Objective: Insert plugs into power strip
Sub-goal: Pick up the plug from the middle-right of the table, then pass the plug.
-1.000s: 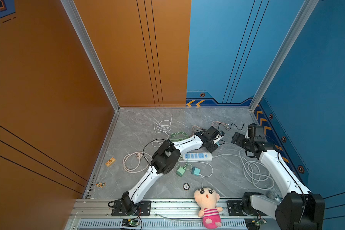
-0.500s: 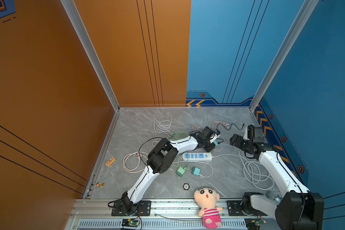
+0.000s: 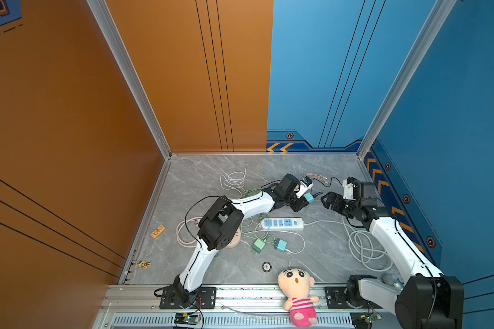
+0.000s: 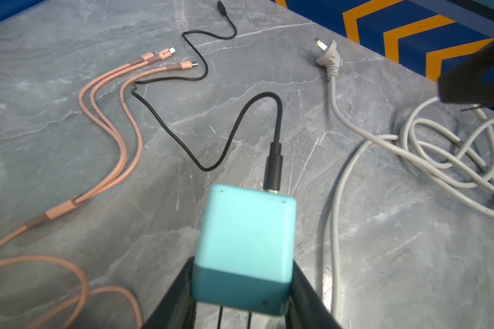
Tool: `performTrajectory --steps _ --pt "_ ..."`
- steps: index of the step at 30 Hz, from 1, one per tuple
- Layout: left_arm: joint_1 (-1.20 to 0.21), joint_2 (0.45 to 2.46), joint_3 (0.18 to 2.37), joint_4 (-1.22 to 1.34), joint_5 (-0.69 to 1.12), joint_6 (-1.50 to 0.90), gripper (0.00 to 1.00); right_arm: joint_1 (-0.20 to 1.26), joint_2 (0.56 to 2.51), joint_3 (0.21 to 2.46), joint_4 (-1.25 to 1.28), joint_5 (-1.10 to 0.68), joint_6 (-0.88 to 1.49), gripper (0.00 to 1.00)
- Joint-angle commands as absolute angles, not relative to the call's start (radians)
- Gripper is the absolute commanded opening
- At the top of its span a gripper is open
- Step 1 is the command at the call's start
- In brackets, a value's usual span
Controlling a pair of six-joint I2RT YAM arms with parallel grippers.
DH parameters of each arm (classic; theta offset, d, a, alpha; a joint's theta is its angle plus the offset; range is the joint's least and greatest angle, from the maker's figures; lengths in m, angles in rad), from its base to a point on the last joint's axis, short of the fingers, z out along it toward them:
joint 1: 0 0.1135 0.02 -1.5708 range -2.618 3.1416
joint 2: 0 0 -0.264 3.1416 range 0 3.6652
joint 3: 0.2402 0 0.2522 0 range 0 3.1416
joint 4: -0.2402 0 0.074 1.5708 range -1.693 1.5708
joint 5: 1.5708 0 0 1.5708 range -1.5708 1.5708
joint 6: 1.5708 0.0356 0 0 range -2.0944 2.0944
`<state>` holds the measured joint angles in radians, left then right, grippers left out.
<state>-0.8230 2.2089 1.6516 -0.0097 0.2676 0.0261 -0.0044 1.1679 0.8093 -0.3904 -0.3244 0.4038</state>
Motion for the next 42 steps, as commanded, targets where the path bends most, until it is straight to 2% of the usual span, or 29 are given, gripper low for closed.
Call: performTrajectory --steps 1,12,21,25,31,38,42 --pt "-0.824 2.152 1.613 0.04 0.332 0.007 0.33 0.009 1.203 0.801 -0.342 -0.394 0.429 0.9" --pt "-0.827 2.058 1.539 0.083 0.392 0.016 0.33 0.043 1.283 0.831 -0.314 -0.409 0.443 0.81" --pt "-0.831 2.052 1.51 0.084 0.401 0.027 0.33 0.043 1.28 0.831 -0.255 -0.48 0.485 0.8" --pt "-0.83 2.052 1.492 0.097 0.393 0.025 0.34 0.043 1.267 0.84 -0.255 -0.508 0.486 0.76" --pt "-0.833 2.037 1.473 0.104 0.447 0.054 0.33 0.043 1.267 0.842 -0.25 -0.511 0.501 0.76" --pt "-0.831 2.025 1.453 0.122 0.448 0.058 0.33 0.047 1.288 0.849 -0.249 -0.559 0.498 0.68" --pt "-0.831 2.015 1.437 0.15 0.454 0.058 0.33 0.052 1.287 0.847 -0.252 -0.612 0.478 0.67"
